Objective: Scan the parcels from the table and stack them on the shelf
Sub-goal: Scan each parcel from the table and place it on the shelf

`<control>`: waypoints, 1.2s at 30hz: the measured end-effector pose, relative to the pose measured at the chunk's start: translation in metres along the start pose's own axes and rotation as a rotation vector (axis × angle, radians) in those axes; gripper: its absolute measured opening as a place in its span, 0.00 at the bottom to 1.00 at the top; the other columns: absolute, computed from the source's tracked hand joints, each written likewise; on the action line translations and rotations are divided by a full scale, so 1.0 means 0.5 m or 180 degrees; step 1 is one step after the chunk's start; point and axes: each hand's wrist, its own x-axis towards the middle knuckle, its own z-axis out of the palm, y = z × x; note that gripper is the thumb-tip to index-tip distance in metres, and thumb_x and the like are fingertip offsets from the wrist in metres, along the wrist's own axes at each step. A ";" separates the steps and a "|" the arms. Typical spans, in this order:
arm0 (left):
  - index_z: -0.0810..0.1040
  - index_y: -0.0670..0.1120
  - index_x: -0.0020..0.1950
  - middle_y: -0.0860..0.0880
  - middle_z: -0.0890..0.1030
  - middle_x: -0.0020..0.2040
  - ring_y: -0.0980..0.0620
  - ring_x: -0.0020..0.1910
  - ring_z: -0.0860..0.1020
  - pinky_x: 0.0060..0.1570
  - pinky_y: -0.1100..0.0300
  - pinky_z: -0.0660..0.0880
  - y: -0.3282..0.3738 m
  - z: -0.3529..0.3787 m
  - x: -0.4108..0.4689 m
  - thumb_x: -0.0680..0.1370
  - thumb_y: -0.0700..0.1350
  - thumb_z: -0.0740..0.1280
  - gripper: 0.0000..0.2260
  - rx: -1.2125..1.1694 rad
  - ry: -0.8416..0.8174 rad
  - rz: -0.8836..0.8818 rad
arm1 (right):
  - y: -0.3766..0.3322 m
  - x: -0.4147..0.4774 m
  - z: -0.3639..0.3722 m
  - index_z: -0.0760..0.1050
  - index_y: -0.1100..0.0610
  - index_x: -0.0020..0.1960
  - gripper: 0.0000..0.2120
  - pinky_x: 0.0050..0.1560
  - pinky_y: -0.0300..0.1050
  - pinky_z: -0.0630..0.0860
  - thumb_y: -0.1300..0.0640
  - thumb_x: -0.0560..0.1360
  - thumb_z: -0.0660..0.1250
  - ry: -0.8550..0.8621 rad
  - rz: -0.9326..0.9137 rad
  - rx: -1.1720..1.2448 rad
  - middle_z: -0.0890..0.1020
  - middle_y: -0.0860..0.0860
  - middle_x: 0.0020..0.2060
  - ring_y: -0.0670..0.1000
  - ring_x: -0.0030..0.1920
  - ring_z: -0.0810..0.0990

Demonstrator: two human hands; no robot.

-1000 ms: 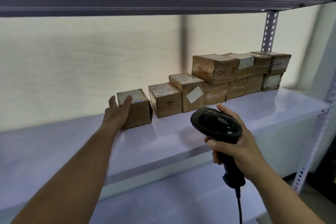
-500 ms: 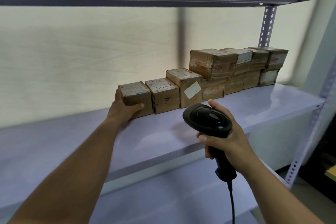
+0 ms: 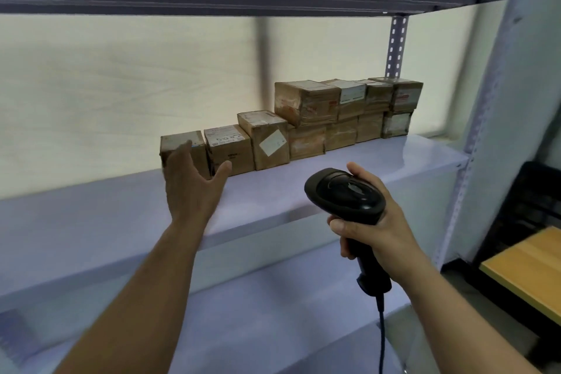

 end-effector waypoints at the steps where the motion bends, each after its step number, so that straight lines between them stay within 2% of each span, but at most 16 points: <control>1: 0.62 0.46 0.75 0.45 0.66 0.73 0.45 0.72 0.63 0.67 0.48 0.65 0.023 0.015 -0.030 0.74 0.56 0.71 0.34 -0.0061 -0.0041 0.0094 | -0.001 -0.017 -0.024 0.67 0.38 0.69 0.41 0.30 0.51 0.78 0.65 0.64 0.76 0.0063 -0.0002 -0.0017 0.84 0.55 0.47 0.59 0.28 0.79; 5: 0.65 0.45 0.74 0.45 0.68 0.72 0.46 0.70 0.65 0.67 0.47 0.66 0.120 0.083 -0.161 0.75 0.54 0.71 0.32 -0.0265 -0.0398 0.0295 | -0.008 -0.096 -0.121 0.67 0.41 0.71 0.41 0.29 0.51 0.77 0.71 0.67 0.76 0.0299 0.0068 -0.0024 0.83 0.55 0.46 0.60 0.27 0.77; 9: 0.65 0.44 0.74 0.45 0.69 0.71 0.44 0.68 0.67 0.68 0.46 0.66 0.208 0.159 -0.297 0.75 0.53 0.71 0.31 -0.0400 -0.0829 0.0432 | -0.014 -0.184 -0.221 0.67 0.41 0.71 0.42 0.27 0.51 0.76 0.65 0.63 0.76 0.0529 0.0102 0.0009 0.83 0.54 0.45 0.60 0.26 0.77; 14: 0.63 0.45 0.75 0.46 0.67 0.73 0.47 0.70 0.65 0.69 0.53 0.61 0.315 0.244 -0.450 0.76 0.53 0.70 0.31 -0.0565 -0.1323 0.0483 | -0.033 -0.306 -0.354 0.67 0.43 0.71 0.43 0.25 0.46 0.75 0.66 0.62 0.77 0.0867 0.0151 -0.0034 0.84 0.55 0.45 0.58 0.27 0.77; 17: 0.64 0.45 0.74 0.46 0.67 0.72 0.47 0.70 0.65 0.67 0.59 0.59 0.384 0.285 -0.532 0.75 0.51 0.71 0.30 -0.0752 -0.1562 0.0528 | -0.045 -0.377 -0.432 0.65 0.41 0.72 0.44 0.26 0.48 0.75 0.64 0.62 0.78 0.1042 0.0243 -0.0076 0.83 0.55 0.42 0.58 0.27 0.77; 21: 0.64 0.46 0.75 0.47 0.67 0.72 0.47 0.71 0.65 0.69 0.56 0.60 0.473 0.336 -0.635 0.75 0.51 0.72 0.32 -0.0936 -0.1937 0.0621 | -0.064 -0.464 -0.523 0.64 0.42 0.73 0.46 0.25 0.49 0.75 0.62 0.61 0.79 0.1323 0.0230 -0.0260 0.83 0.55 0.41 0.60 0.26 0.77; 27: 0.63 0.46 0.75 0.47 0.67 0.72 0.49 0.71 0.64 0.68 0.55 0.62 0.593 0.416 -0.736 0.75 0.54 0.70 0.32 -0.0991 -0.2446 0.1037 | -0.083 -0.566 -0.631 0.62 0.45 0.75 0.47 0.26 0.51 0.77 0.60 0.62 0.79 0.1836 0.0205 -0.0496 0.83 0.55 0.51 0.59 0.28 0.78; 31: 0.62 0.47 0.75 0.47 0.66 0.71 0.49 0.70 0.63 0.66 0.57 0.61 0.663 0.478 -0.794 0.75 0.53 0.70 0.32 -0.1132 -0.2802 0.1182 | -0.083 -0.613 -0.696 0.62 0.47 0.75 0.47 0.27 0.46 0.78 0.63 0.63 0.81 0.2153 0.0196 -0.0604 0.81 0.57 0.55 0.52 0.30 0.80; 33: 0.61 0.46 0.75 0.47 0.66 0.71 0.49 0.70 0.63 0.65 0.57 0.62 0.700 0.516 -0.822 0.75 0.53 0.70 0.32 -0.1179 -0.2955 0.1263 | -0.079 -0.631 -0.733 0.63 0.46 0.74 0.45 0.27 0.44 0.78 0.64 0.63 0.78 0.2316 0.0232 -0.0682 0.79 0.59 0.57 0.49 0.31 0.81; 36: 0.58 0.48 0.77 0.48 0.63 0.74 0.49 0.72 0.62 0.68 0.55 0.61 0.762 0.581 -0.857 0.76 0.56 0.69 0.34 -0.1260 -0.3233 0.1337 | -0.062 -0.649 -0.801 0.64 0.43 0.73 0.44 0.28 0.46 0.79 0.63 0.64 0.79 0.2534 0.0277 -0.0749 0.79 0.60 0.56 0.52 0.31 0.81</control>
